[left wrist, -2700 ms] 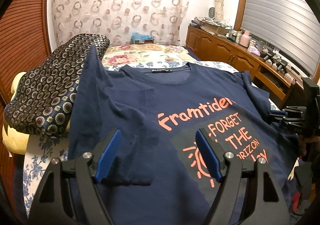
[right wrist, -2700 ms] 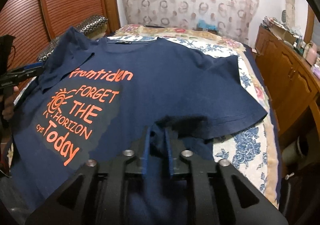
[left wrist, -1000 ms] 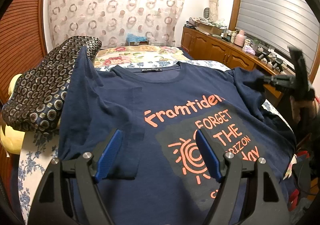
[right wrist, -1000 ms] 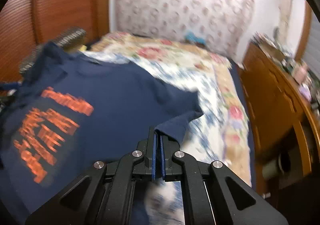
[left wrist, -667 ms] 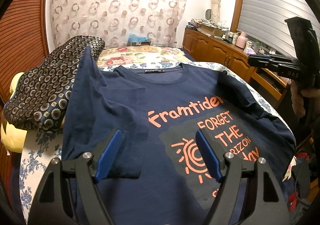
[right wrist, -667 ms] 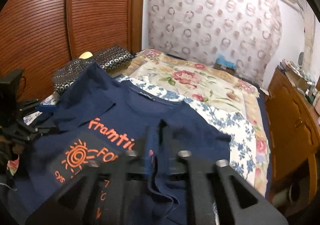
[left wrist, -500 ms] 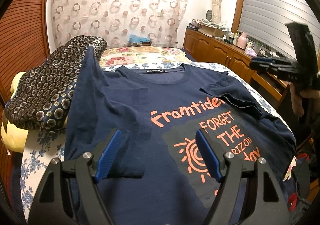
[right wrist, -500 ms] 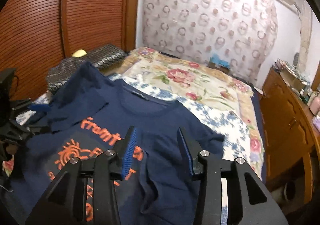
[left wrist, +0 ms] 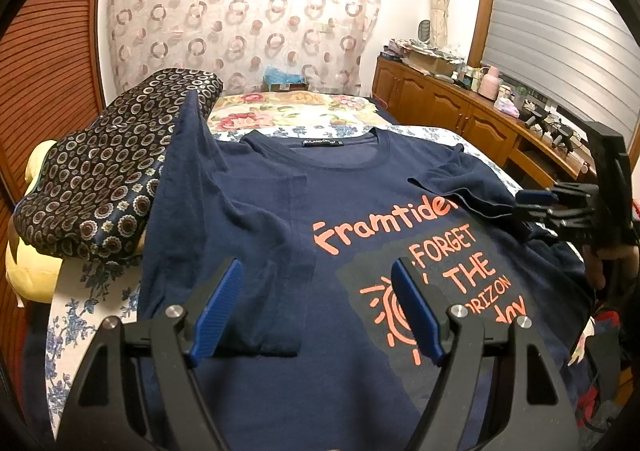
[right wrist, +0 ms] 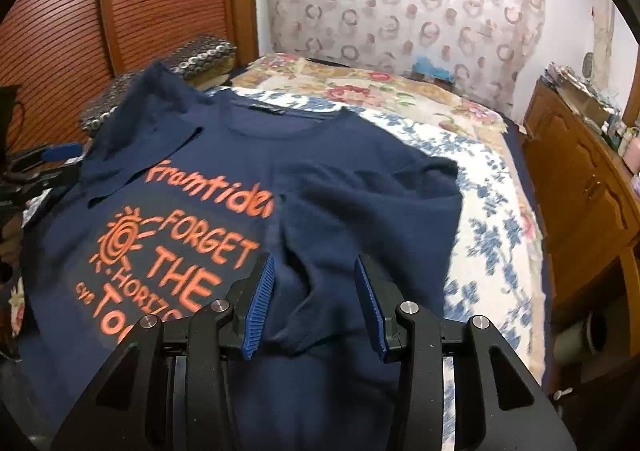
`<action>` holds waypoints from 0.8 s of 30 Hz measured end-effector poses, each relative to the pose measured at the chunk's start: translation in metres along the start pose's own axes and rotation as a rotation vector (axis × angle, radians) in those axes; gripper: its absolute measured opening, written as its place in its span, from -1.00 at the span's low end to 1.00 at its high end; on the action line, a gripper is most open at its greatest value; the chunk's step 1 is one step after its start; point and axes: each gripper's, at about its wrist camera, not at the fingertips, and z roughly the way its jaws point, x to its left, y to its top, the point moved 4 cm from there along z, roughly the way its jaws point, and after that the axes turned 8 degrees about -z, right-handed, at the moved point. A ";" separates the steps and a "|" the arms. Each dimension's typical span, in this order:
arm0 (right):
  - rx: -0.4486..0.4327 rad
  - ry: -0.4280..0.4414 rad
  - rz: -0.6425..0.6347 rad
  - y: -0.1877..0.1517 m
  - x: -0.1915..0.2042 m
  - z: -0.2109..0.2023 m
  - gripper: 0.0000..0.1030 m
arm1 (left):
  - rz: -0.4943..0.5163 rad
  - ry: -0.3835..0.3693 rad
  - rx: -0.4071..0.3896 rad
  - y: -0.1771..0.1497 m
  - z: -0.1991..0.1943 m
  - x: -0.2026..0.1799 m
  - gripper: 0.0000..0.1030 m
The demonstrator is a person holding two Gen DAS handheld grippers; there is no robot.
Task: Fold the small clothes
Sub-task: 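Grasp the side edge with the right gripper and fold it toward the center, then move both grippers to the shirt hem and close them on it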
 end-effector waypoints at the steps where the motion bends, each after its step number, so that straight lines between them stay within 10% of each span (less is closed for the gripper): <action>1: 0.001 0.008 -0.005 -0.001 0.004 0.000 -0.19 | 0.000 -0.001 0.001 0.000 0.000 0.000 0.50; 5: 0.031 -0.003 -0.052 -0.007 0.018 0.006 -0.20 | 0.001 -0.002 0.004 0.000 0.001 0.000 0.50; 10: 0.039 -0.007 -0.057 -0.011 0.018 0.011 -0.84 | -0.001 0.002 0.006 0.000 0.002 0.002 0.50; 24: 0.027 0.102 -0.097 -0.015 0.044 0.001 -0.91 | -0.022 0.013 0.003 0.001 0.001 0.013 0.50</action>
